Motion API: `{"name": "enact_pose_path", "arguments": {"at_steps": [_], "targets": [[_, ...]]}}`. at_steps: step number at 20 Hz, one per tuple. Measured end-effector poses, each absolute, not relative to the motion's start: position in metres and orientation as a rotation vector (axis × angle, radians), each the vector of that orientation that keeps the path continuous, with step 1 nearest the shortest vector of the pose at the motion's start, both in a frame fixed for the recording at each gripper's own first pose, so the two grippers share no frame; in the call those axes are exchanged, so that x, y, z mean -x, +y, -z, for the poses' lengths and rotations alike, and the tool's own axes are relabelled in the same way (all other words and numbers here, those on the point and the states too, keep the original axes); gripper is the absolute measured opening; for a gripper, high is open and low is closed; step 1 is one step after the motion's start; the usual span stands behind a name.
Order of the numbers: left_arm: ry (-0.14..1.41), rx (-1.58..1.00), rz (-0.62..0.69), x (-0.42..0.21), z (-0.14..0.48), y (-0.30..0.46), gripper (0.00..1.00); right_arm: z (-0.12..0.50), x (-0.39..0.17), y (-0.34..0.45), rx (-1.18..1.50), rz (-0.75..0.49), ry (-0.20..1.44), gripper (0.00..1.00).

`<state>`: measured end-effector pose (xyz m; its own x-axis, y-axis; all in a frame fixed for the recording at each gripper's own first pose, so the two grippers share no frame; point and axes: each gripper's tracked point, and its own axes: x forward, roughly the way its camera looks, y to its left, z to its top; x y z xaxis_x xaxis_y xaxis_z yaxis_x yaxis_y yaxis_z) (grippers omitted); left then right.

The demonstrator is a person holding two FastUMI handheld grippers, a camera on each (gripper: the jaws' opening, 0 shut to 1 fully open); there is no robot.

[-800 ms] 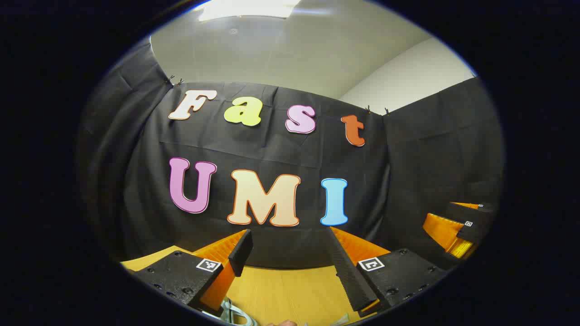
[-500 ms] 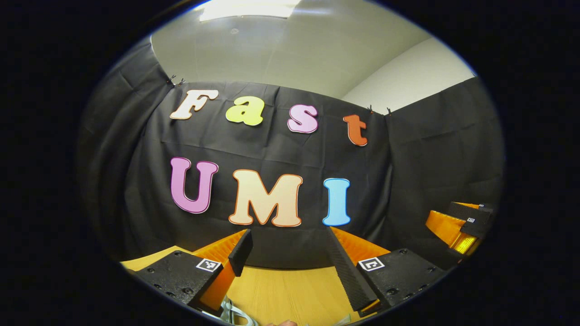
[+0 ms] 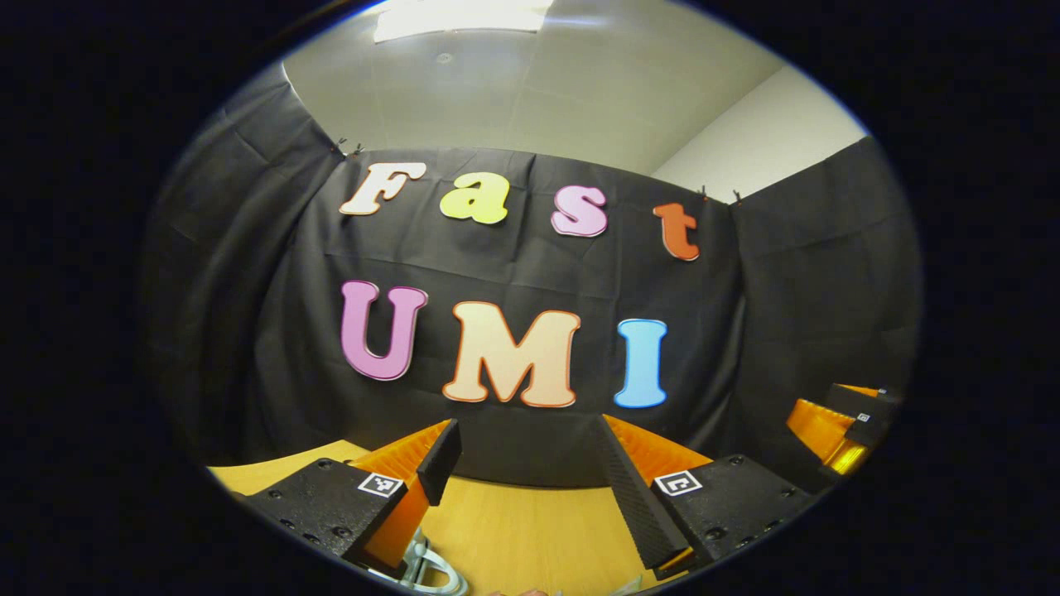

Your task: First open the suitcase, pack the skin care products into it, and then close the suitcase.

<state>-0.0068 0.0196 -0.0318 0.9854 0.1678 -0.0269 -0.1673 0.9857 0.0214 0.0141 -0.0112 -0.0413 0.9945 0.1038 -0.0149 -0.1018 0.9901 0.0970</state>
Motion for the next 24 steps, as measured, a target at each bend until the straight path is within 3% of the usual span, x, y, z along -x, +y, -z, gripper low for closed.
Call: {"name": "enact_pose_path", "arguments": {"at_steps": [6, 16, 24], "targets": [[0.170, -0.068, -0.229, 0.018, 0.094, 0.044, 0.94, 0.064, -0.028, -0.006, -0.136, -0.124, 0.047, 0.98], [0.594, -0.044, -0.222, 0.036, 0.247, 0.084, 0.95, 0.086, -0.023, 0.025, -0.069, -0.093, 0.126, 0.98], [0.879, 0.005, -0.259, 0.059, 0.327, 0.091, 0.95, 0.102, -0.024, 0.018, -0.035, -0.070, 0.196, 1.00]]}}
